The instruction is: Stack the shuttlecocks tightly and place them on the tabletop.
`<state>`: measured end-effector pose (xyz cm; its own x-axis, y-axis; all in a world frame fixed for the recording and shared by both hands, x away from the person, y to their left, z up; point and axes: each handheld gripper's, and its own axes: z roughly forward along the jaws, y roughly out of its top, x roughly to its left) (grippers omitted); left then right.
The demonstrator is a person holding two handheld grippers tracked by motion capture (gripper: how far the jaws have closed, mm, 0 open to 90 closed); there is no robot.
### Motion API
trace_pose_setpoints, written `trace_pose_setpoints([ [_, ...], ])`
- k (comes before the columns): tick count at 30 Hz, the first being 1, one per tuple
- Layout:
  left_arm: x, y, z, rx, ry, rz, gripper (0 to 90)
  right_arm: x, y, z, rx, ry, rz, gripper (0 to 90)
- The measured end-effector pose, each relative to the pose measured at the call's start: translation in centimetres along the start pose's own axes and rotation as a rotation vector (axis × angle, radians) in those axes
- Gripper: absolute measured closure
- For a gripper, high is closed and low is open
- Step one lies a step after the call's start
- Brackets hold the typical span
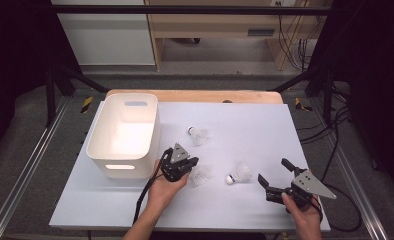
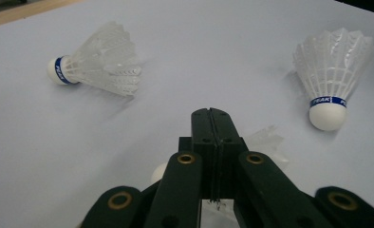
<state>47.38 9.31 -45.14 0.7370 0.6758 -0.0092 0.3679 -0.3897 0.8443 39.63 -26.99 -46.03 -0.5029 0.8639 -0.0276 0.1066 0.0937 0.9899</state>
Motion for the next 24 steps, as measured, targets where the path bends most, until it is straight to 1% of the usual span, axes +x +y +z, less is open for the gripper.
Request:
trace_pose_setpoints([
  [1,0.0,0.0,0.0,0.0,0.0,0.0,89.7,0.1,0.0,0.0,0.002,0.0,-0.003,3.7],
  [2,-0.2,-0.1,-0.4,0.003,-0.004,0.003,89.7,0.1,0.0,0.0,0.002,0.0,-0.003,3.7],
  [3,-0.4,-0.2,-0.9,0.008,-0.003,0.022,89.7,0.1,0.0,0.0,0.002,0.001,-0.005,3.7],
  [7,-0.5,-1.0,-2.0,0.016,-0.01,0.03,89.6,0.1,0.0,0.0,0.005,-0.002,-0.006,3.7],
  [11,-0.2,-1.0,-1.9,0.0,-0.014,0.024,89.1,0.0,0.0,0.1,0.004,-0.002,-0.001,3.7],
  [14,-0.3,-0.9,-1.5,0.015,-0.022,0.027,89.0,0.2,0.1,0.1,0.003,0.009,-0.011,3.7],
  [15,-0.4,-0.9,-1.6,0.022,-0.017,0.035,88.9,0.3,0.1,0.0,0.003,0.011,-0.009,3.7],
  [16,-0.5,-1.0,-1.7,0.019,-0.016,0.037,88.9,0.3,0.1,0.0,0.003,0.01,-0.016,3.7],
  [18,-0.6,-1.1,-2.0,0.02,-0.016,0.034,89.0,0.3,0.1,-0.1,0.003,0.009,-0.014,3.7],
  [19,-0.6,-1.2,-2.2,0.03,-0.011,0.042,89.0,0.2,0.1,0.0,0.001,0.008,-0.014,3.7],
  [24,-0.8,-2.1,-2.9,0.026,-0.036,0.029,89.3,0.2,0.1,0.0,0.002,0.009,-0.015,3.7],
])
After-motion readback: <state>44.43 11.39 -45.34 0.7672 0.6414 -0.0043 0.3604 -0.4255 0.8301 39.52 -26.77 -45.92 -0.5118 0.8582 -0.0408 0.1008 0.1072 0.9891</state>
